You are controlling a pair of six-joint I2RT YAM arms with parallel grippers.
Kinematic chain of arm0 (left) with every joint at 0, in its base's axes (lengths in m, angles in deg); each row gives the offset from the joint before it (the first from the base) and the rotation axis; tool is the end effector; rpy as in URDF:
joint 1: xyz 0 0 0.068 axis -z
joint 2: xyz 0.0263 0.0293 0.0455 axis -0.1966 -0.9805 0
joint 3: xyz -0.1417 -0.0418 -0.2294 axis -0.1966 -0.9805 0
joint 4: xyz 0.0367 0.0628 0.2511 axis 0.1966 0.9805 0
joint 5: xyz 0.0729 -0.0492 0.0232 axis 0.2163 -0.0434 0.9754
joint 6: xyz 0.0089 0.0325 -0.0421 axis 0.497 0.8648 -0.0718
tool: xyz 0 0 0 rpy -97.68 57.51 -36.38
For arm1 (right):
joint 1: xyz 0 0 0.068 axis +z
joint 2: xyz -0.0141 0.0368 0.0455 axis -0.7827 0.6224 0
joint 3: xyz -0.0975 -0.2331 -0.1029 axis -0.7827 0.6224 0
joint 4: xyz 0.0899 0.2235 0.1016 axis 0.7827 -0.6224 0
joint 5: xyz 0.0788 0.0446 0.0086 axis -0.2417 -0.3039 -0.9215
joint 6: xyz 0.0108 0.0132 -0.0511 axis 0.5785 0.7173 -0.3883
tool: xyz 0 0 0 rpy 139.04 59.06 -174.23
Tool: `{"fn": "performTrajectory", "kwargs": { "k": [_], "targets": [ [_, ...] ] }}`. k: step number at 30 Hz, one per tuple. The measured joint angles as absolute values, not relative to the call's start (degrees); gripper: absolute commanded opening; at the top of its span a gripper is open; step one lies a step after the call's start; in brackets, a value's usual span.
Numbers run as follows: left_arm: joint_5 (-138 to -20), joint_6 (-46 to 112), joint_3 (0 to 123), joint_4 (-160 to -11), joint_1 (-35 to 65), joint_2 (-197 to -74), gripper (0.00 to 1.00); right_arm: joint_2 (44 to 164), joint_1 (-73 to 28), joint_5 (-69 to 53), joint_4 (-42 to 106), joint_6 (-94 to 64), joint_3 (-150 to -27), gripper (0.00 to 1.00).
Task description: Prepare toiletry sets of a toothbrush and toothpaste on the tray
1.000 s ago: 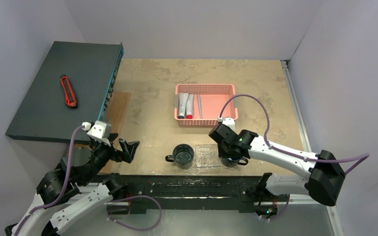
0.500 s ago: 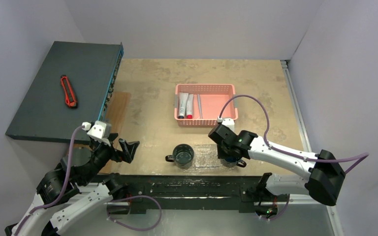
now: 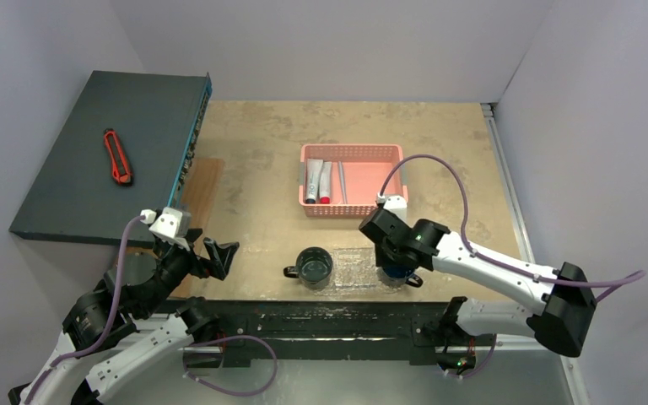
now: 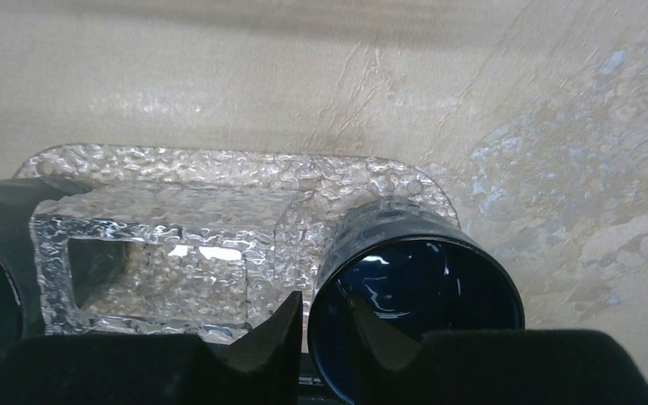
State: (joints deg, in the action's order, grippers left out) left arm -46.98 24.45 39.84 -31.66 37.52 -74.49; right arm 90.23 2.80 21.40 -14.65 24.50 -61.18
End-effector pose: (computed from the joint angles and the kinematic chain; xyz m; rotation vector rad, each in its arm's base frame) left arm 0.0298 -0.0122 0.3423 0.1716 1.8375 -0.4586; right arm 0.1344 0.1644 0.2356 -0.0822 2.5923 0.0944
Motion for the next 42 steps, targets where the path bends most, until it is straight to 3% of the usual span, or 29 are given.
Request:
{"fn": "performTrajectory", "kwargs": {
  "k": [18, 31, 42],
  "targets": [
    [-46.89, 24.45, 39.84, -31.66, 37.48, -74.63, 1.00, 93.55, 2.82, 27.28, -20.20, 20.67, -79.89, 0.38],
    [-46.52, 24.45, 39.84, -31.63, 37.44, -75.22, 1.00, 112.67, -1.35, 27.58, -11.30, 13.22, -99.23, 0.42],
    [-46.52, 24.47, 39.84, -31.63, 37.44, -75.22, 1.00, 126.73, -8.37, 21.90, -5.10, 13.50, -107.23, 0.47]
  ]
}}
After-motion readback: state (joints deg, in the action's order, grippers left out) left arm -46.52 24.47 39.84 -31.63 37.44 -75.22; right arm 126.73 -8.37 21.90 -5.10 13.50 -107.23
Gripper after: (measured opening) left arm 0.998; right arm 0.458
